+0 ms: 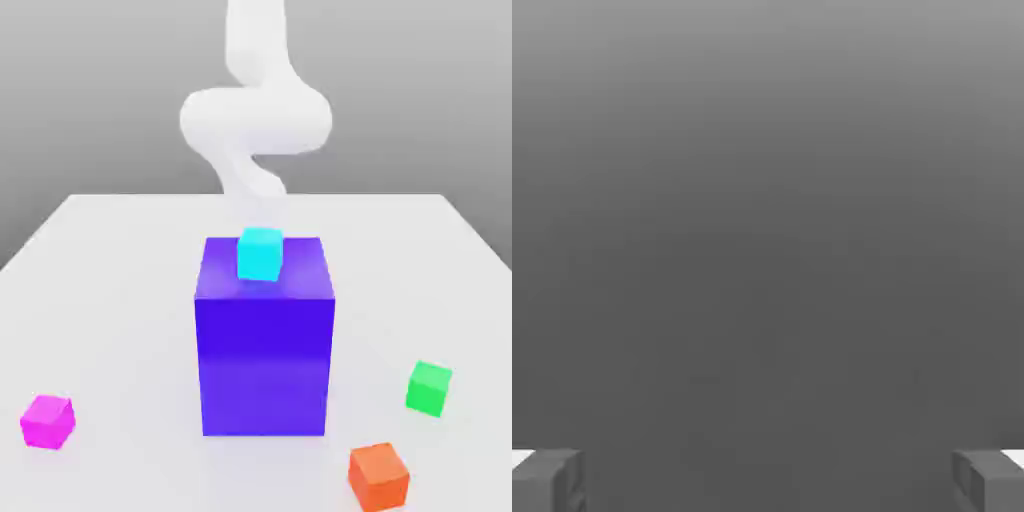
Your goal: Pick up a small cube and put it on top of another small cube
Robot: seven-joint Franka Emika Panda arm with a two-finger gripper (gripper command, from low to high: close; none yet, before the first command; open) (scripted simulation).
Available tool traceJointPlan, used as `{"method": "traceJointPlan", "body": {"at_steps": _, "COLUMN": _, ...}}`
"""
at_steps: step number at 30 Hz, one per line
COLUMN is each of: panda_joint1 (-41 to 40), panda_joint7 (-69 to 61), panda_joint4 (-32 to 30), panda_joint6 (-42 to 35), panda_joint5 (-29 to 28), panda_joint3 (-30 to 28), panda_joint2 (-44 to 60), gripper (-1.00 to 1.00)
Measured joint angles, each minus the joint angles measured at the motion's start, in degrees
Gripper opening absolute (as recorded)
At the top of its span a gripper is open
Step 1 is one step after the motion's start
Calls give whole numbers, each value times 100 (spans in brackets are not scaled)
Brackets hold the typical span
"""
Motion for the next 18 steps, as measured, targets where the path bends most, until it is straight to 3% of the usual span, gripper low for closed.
{"method": "traceJointPlan", "body": {"at_steps": 10, "panda_joint1": -1473, "panda_joint7": 2523, "panda_joint4": -414, "panda_joint6": 883, "panda_joint5": -409, "panda_joint3": 148, "panda_joint2": 2120, "gripper": 0}}
{"method": "traceJointPlan", "body": {"at_steps": 18, "panda_joint1": -2283, "panda_joint7": 4357, "panda_joint4": -743, "panda_joint6": 1586, "panda_joint5": -522, "panda_joint3": -179, "panda_joint2": 3777, "gripper": 0}}
